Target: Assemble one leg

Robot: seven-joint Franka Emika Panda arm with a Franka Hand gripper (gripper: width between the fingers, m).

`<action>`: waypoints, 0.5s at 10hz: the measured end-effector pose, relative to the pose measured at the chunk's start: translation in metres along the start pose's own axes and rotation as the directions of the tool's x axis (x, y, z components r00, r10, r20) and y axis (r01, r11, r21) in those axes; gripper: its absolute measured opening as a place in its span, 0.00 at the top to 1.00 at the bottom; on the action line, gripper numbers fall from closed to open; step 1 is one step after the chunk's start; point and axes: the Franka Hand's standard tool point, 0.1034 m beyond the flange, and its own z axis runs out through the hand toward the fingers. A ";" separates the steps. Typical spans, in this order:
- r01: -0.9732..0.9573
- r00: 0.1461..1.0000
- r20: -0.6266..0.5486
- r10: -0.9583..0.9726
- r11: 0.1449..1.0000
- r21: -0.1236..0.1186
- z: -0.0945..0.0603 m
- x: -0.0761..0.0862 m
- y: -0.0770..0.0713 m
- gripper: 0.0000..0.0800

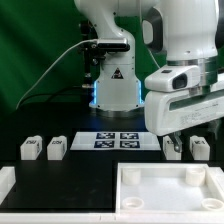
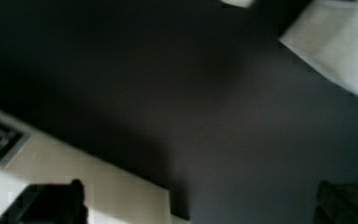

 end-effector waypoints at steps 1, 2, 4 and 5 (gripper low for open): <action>-0.097 0.995 -0.001 0.097 0.995 0.004 0.000 0.000 -0.001 0.19; -0.177 0.984 -0.001 0.177 0.984 0.007 0.000 0.000 -0.002 0.19; -0.307 0.951 0.030 0.307 0.952 0.008 0.000 -0.003 -0.009 0.19; -0.363 0.924 0.125 0.361 0.932 -0.008 -0.002 -0.008 -0.030 0.19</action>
Offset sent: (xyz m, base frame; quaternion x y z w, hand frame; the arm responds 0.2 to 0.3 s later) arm 0.0000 0.0000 0.0000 0.0000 0.0000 0.1790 0.9838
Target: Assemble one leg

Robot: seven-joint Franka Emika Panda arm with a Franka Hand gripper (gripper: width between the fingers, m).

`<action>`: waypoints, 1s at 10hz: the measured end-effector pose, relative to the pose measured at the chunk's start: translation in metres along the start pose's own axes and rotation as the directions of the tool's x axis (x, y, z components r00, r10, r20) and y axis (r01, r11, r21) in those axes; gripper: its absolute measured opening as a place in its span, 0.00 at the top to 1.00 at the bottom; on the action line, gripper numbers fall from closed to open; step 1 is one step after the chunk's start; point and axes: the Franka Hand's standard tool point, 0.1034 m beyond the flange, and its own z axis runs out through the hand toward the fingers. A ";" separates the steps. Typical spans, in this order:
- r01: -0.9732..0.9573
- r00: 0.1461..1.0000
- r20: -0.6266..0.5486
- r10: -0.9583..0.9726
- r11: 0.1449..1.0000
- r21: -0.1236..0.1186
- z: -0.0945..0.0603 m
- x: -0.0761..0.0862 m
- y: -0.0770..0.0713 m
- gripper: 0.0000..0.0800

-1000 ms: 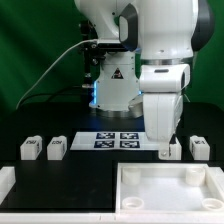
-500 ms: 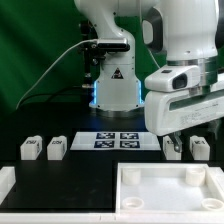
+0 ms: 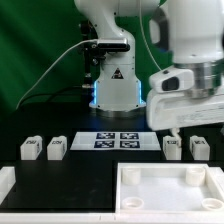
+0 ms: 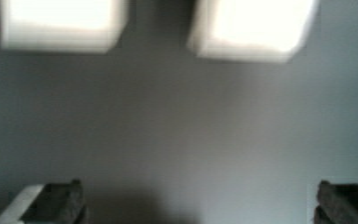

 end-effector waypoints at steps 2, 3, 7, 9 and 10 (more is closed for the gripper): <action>-0.032 0.995 0.090 0.033 0.999 -0.017 0.006 -0.010 -0.016 0.19; -0.042 0.971 0.234 0.049 0.999 -0.035 0.012 -0.015 -0.017 0.19; -0.018 0.799 0.599 0.050 0.998 -0.059 0.016 -0.016 -0.015 0.19; -0.017 0.667 0.741 0.075 0.996 -0.085 0.023 -0.027 -0.014 0.19; -0.017 0.667 0.742 0.074 0.996 -0.084 0.028 -0.027 -0.014 0.19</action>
Offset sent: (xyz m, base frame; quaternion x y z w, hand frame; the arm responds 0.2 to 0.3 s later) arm 0.0017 0.0113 -0.0151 -0.0413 -0.1684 -0.0248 0.9845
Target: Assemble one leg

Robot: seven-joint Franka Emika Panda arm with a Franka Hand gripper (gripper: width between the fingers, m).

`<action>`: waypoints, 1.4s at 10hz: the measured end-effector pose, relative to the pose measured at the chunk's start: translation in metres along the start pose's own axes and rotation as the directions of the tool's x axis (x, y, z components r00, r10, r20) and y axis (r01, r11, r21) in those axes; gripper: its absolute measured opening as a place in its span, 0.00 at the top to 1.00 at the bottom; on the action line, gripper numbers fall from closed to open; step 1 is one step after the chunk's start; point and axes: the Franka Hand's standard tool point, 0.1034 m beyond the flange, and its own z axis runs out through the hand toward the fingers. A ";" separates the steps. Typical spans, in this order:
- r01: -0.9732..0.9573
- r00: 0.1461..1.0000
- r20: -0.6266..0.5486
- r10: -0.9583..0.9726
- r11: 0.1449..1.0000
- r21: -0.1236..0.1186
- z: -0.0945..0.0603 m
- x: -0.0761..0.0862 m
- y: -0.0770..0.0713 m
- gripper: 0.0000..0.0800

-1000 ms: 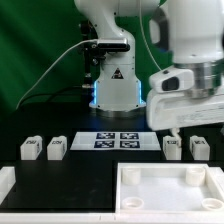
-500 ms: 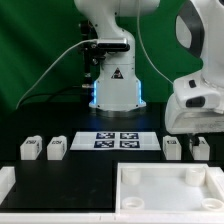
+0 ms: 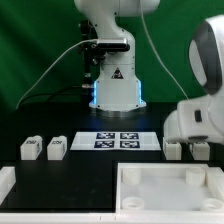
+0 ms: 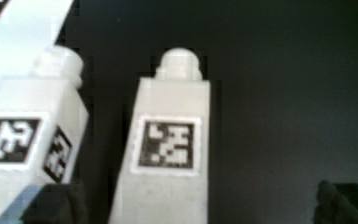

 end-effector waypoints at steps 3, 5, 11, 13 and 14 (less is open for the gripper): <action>0.000 1.000 -0.002 0.000 1.000 -0.001 0.004 -0.002 0.002 0.19; -0.002 1.000 0.002 0.002 1.000 -0.001 0.010 -0.001 0.003 0.19; -0.001 1.000 0.000 0.001 1.000 -0.005 0.026 0.001 0.003 0.19; -0.001 1.000 0.000 0.001 1.000 -0.005 0.026 0.001 0.003 0.49; -0.001 1.000 0.000 0.001 1.000 -0.005 0.026 0.001 0.003 0.49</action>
Offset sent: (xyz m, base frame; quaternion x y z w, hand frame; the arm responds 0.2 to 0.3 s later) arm -0.0048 -0.0044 -0.0066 -0.0057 0.0021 -0.0067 1.0000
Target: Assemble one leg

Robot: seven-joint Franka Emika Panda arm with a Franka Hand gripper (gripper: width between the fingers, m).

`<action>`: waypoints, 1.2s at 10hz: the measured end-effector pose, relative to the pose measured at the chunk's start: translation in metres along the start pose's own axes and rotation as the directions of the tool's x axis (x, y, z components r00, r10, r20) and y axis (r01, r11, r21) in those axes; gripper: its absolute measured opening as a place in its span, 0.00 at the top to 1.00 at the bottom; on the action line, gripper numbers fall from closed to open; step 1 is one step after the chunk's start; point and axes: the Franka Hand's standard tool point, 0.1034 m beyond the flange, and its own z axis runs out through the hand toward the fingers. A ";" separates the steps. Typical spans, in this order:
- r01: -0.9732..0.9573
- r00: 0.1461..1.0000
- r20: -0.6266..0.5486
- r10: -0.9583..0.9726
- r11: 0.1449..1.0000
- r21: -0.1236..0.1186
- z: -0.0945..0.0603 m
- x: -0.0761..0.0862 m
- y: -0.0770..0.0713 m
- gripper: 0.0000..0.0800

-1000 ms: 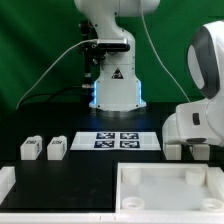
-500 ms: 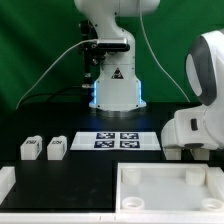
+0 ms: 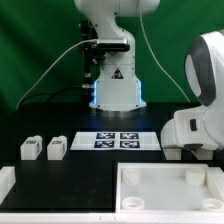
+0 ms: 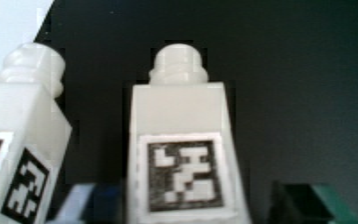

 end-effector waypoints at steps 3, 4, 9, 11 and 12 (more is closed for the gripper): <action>0.000 1.000 0.000 0.000 1.000 0.000 0.000 0.000 0.000 0.64; 0.000 1.000 0.000 0.000 1.000 0.000 0.000 0.000 0.000 0.64; 0.031 1.000 -0.006 -0.031 0.999 -0.013 -0.018 -0.003 0.007 0.64; 0.070 0.997 -0.026 -0.071 0.997 -0.029 -0.075 -0.021 0.020 0.63; 0.085 0.992 -0.094 -0.087 0.996 -0.029 -0.099 -0.015 0.023 0.63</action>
Offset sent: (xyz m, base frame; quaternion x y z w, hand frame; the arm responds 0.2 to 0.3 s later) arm 0.0000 0.0000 0.0000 0.0000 0.0000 0.0000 1.0000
